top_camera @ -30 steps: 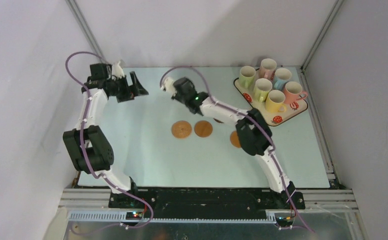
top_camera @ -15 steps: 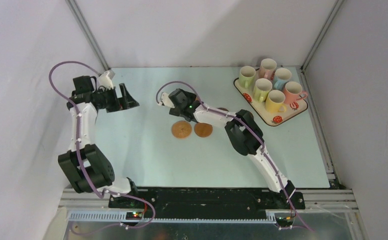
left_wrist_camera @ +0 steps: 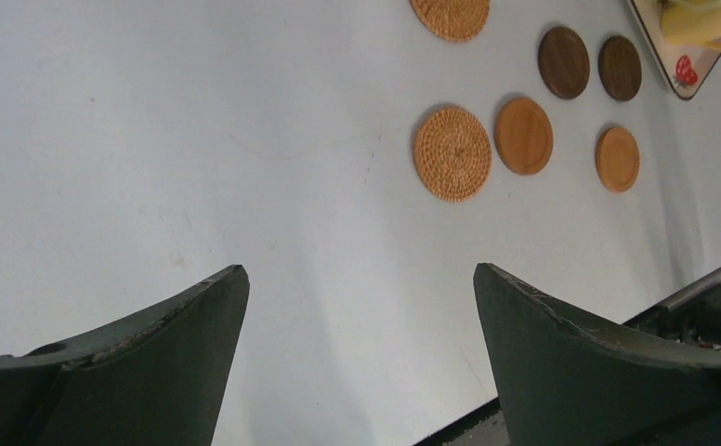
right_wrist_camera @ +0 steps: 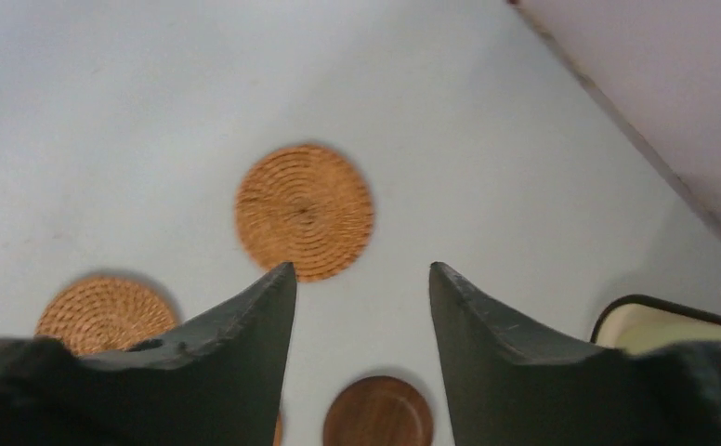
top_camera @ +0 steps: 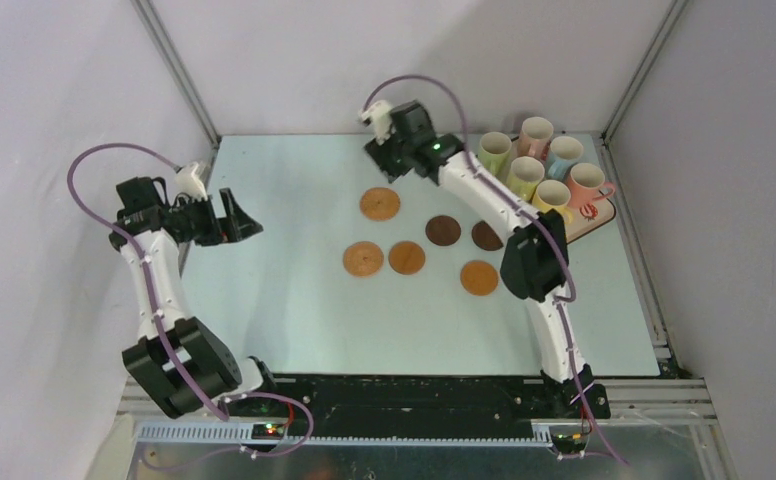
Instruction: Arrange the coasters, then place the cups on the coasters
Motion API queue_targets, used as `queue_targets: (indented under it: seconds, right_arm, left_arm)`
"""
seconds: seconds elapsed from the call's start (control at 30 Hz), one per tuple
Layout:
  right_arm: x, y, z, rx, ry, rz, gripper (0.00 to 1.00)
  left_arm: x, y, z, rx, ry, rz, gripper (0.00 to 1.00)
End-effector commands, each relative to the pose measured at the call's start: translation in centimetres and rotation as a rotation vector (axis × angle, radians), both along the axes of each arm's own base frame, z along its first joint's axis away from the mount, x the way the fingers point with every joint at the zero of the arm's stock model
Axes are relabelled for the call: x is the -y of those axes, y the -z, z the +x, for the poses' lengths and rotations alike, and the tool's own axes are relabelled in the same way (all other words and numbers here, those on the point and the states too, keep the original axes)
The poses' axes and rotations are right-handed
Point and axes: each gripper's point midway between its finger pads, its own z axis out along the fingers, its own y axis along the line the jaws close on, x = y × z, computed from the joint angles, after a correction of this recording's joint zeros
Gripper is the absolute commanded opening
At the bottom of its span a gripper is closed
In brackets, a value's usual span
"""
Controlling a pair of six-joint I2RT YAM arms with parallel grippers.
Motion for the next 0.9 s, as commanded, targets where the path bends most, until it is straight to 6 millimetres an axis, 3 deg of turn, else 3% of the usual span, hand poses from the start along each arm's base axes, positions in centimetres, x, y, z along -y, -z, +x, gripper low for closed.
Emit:
queue_targets:
  seconds: [0.0,0.13,0.27,0.63,0.87]
  right_arm:
    - [2.6,2.0,1.3,-0.198,0.111,0.150,0.52]
    - [2.0,6.2,0.9,-0.318,0.087,0.147,0.50]
    - [1.5,8.7,0.7,-0.347,0.098,0.106,0.56]
    - [0.1,11.5,-1.5,-0.388,0.032,0.049,0.56]
    - [-1.3,12.9,-0.5,-0.376,0.047,0.052,0.50]
  left_arm:
    - [0.4,0.1,-2.0,0.039,0.033,0.017,0.98]
    - [-0.1,0.5,-2.5,0.022,0.013,0.014,0.98]
    - [-0.3,0.5,-2.6,0.031,-0.001,0.017,0.98]
    - [-0.1,1.6,-2.4,0.025,0.010,-0.005,0.98]
    - [-0.1,1.8,-2.4,0.023,0.009,-0.006,0.98]
